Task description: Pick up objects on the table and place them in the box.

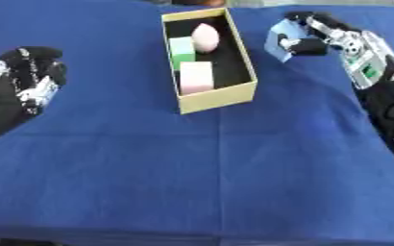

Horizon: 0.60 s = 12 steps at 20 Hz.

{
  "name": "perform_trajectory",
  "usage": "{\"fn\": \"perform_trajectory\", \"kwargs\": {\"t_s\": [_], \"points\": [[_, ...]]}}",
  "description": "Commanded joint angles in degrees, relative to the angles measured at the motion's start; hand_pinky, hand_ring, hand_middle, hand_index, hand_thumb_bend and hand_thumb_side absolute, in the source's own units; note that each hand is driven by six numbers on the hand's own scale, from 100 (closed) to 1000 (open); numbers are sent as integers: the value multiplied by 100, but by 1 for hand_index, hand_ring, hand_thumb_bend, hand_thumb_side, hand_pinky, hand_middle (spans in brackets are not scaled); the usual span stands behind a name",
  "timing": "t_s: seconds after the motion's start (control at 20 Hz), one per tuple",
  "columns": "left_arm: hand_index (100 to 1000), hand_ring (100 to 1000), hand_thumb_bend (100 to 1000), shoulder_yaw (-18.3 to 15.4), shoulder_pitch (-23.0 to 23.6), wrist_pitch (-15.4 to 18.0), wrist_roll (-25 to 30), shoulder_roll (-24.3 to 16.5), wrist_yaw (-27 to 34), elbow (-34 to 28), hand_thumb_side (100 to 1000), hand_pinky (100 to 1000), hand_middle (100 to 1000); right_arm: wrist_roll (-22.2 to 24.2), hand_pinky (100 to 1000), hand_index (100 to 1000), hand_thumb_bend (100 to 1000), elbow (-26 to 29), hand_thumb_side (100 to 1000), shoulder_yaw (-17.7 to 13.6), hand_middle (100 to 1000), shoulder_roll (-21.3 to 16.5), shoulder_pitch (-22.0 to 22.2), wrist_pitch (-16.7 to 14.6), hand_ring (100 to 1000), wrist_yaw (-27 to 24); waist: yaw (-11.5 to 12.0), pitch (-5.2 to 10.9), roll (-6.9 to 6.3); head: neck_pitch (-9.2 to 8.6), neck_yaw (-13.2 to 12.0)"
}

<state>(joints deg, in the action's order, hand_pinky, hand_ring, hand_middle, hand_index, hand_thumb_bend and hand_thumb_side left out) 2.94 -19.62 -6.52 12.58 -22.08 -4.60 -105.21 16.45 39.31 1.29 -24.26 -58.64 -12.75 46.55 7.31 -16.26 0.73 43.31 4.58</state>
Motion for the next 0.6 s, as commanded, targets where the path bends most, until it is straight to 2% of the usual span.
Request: {"fn": "perform_trajectory", "kwargs": {"t_s": [0.05,0.15,0.25,0.35,0.6], "points": [[774,607,250,-30,-61,11,16,-51,-9,-56,529,652,584,-55,764,971,100,-16,564,-51,779,-56,-50,16,834,21,-11,99,31,35,-17],[774,607,250,-32,-61,12,15,-52,-10,-57,529,652,584,-162,733,962,100,-23,526,-79,738,-72,-36,25,801,-49,-19,101,32,36,-26],[774,607,248,-33,-60,12,15,-54,-10,-56,530,652,585,-296,667,941,100,-40,429,-117,634,-93,-22,54,737,-158,-33,105,35,36,-36],[774,607,247,-34,-61,12,16,-55,-11,-54,530,653,585,-482,626,927,100,-67,363,-158,581,-118,-9,105,692,-329,-44,108,39,37,-44],[774,608,244,-41,-56,13,13,-65,-13,-47,531,654,586,-869,564,901,100,-115,269,-216,499,-217,13,223,624,-863,-64,125,57,44,-71]]}}
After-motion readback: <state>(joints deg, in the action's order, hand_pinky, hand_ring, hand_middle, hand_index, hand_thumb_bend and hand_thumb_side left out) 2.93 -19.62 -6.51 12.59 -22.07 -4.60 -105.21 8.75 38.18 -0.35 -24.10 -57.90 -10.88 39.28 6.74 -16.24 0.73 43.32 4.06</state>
